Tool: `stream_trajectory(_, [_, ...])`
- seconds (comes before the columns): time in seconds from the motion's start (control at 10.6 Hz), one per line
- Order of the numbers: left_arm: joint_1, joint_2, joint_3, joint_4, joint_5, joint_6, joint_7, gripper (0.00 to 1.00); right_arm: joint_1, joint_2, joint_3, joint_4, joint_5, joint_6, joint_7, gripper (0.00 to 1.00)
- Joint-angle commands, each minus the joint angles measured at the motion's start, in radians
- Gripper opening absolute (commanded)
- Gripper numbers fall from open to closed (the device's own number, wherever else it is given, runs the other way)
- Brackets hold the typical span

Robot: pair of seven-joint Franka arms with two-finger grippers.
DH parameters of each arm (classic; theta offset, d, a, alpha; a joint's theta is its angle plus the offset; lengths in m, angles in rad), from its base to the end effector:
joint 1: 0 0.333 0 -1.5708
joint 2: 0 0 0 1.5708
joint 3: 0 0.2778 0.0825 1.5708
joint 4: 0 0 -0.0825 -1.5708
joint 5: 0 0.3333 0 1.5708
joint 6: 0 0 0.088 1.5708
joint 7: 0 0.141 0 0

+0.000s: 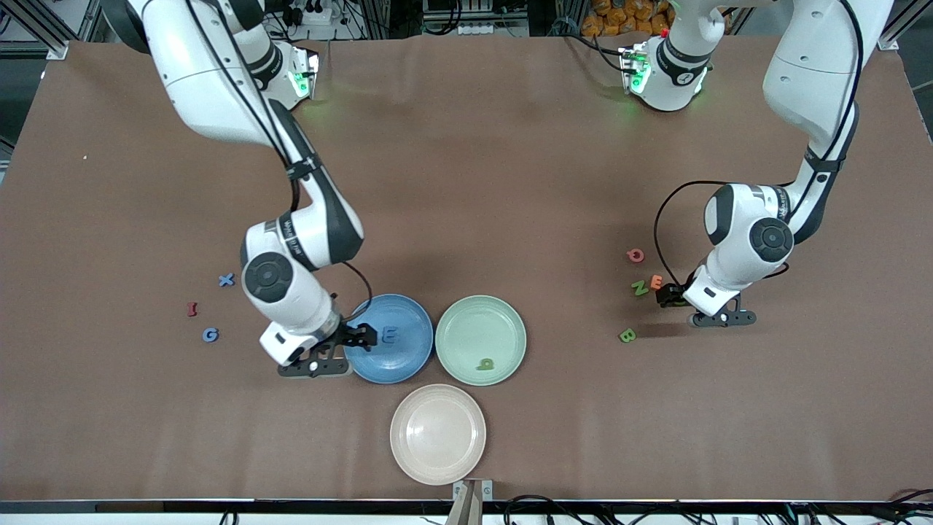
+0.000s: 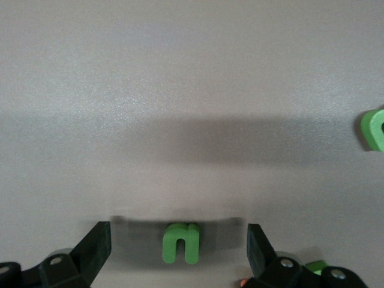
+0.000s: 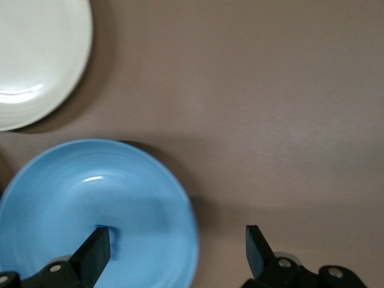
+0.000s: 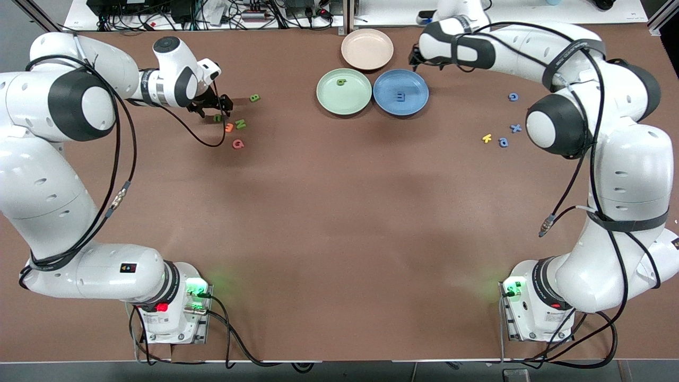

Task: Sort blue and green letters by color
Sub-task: 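Lower the blue m onto the blue plate and open the right gripper, then return the right gripper to the blue letters and grasp the blue G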

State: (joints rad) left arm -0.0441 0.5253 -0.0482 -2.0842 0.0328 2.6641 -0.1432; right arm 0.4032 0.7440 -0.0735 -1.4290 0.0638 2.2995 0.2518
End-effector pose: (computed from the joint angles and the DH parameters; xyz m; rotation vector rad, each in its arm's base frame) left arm 0.5441 -0.0517 0.1510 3.1256 0.0459 0.0846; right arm 0.6355 0.2292 0.2329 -3.0957 -0.0945 -0.1904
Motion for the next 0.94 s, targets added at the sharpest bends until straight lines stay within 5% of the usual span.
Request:
stream_trajectory(0.0, [0.007,-0.008,0.001,-0.016,-0.005,0.005,0.008,1.0,-0.095,-0.012,0.008,0.005,-0.012,-0.104,-0.194,1.0])
stream_trajectory(0.38, [0.004,-0.013,0.001,-0.025,-0.004,0.002,-0.004,1.0,-0.112,-0.021,-0.107,-0.03,-0.016,-0.114,-0.409,1.0])
stream_trajectory(0.66, [0.004,-0.014,0.001,-0.028,-0.004,0.002,-0.001,1.0,-0.191,-0.076,-0.118,-0.106,-0.016,-0.097,-0.517,1.0])
stream_trajectory(0.75, [0.006,-0.014,0.001,-0.028,-0.004,0.002,-0.003,0.92,-0.222,-0.095,-0.118,-0.138,-0.016,-0.08,-0.554,1.0])
stream_trajectory(0.85, [0.009,-0.018,0.001,-0.027,-0.004,0.002,-0.003,0.01,-0.259,-0.101,-0.118,-0.165,-0.015,-0.06,-0.596,1.0])
